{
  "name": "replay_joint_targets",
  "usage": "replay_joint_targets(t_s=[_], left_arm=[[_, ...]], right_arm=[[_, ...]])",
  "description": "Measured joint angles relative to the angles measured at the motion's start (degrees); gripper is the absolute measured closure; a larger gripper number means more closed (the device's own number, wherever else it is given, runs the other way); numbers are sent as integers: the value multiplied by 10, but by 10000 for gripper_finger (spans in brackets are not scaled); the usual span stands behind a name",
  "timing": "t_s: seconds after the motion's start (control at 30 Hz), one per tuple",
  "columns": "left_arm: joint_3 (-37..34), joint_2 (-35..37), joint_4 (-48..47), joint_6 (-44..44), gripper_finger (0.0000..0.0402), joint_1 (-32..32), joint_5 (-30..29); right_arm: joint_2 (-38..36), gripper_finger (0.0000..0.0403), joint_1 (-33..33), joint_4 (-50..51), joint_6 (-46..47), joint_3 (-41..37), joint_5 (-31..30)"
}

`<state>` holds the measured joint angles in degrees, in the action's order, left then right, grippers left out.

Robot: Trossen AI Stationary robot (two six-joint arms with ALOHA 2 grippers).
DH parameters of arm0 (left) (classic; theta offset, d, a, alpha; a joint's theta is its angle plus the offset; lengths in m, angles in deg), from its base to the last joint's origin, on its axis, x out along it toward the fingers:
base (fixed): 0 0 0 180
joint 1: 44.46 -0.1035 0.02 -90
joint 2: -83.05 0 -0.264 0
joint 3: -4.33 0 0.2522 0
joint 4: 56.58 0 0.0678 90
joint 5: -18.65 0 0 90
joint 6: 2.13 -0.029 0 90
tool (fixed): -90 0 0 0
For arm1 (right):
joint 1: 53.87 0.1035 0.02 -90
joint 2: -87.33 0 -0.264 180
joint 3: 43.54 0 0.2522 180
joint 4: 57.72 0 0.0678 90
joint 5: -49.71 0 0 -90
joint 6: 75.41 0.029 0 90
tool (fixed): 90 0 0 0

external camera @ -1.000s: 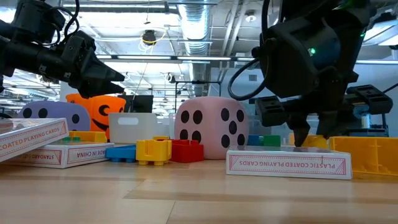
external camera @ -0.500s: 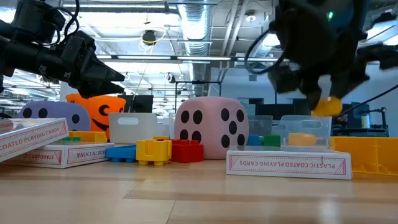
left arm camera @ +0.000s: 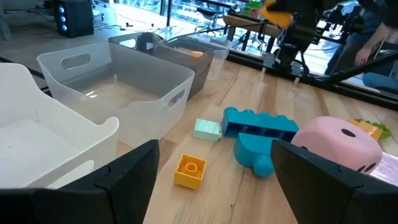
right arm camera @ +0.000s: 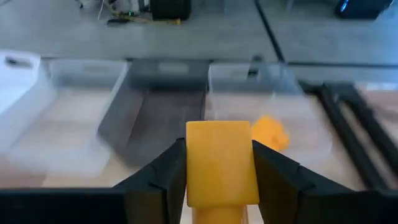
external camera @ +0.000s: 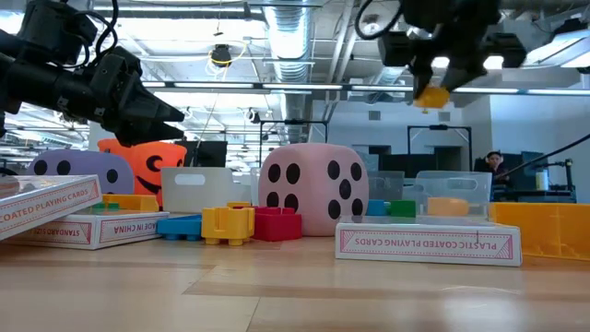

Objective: Pick & Place Toys
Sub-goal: Put the big yellow game piece into the right transparent bin

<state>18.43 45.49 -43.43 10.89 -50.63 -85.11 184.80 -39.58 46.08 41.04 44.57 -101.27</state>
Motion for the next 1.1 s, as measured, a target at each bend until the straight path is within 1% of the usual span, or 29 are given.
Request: replay_joint_targets(t_s=[0.13,0.27,0.37,0.43,0.5,0.57,0.67,0.73,0.8,0.93,1.0,1.1], left_arm=[[0,0,-10,18,101,0,0],[0,0,-31,39,101,0,0],[0,0,-55,55,101,0,-1],[0,0,-75,67,101,0,-1],[0,0,-101,74,101,0,-2],[0,0,-123,81,101,0,-2],[0,0,-147,101,101,0,-2],[0,0,-156,109,101,0,-2],[0,0,-159,117,101,0,-2],[0,0,-160,118,101,0,-2],[0,0,-160,118,101,0,-2],[0,0,-160,118,101,0,-2]], right_arm=[[-31,272,-66,0,-83,0,-36],[-61,273,-153,0,-165,0,-52],[-70,256,-224,-8,-227,0,-50],[-72,246,-270,-27,-274,0,-32],[-72,245,-309,-62,-342,0,-7],[-63,255,-342,-113,-421,0,9],[-47,274,-375,-203,-539,0,21],[-36,274,-393,-259,-613,0,38],[-25,272,-408,-302,-666,0,61],[-2,242,-433,-328,-689,0,122],[9,231,-440,-324,-689,0,133],[22,233,-447,-314,-689,0,144]])
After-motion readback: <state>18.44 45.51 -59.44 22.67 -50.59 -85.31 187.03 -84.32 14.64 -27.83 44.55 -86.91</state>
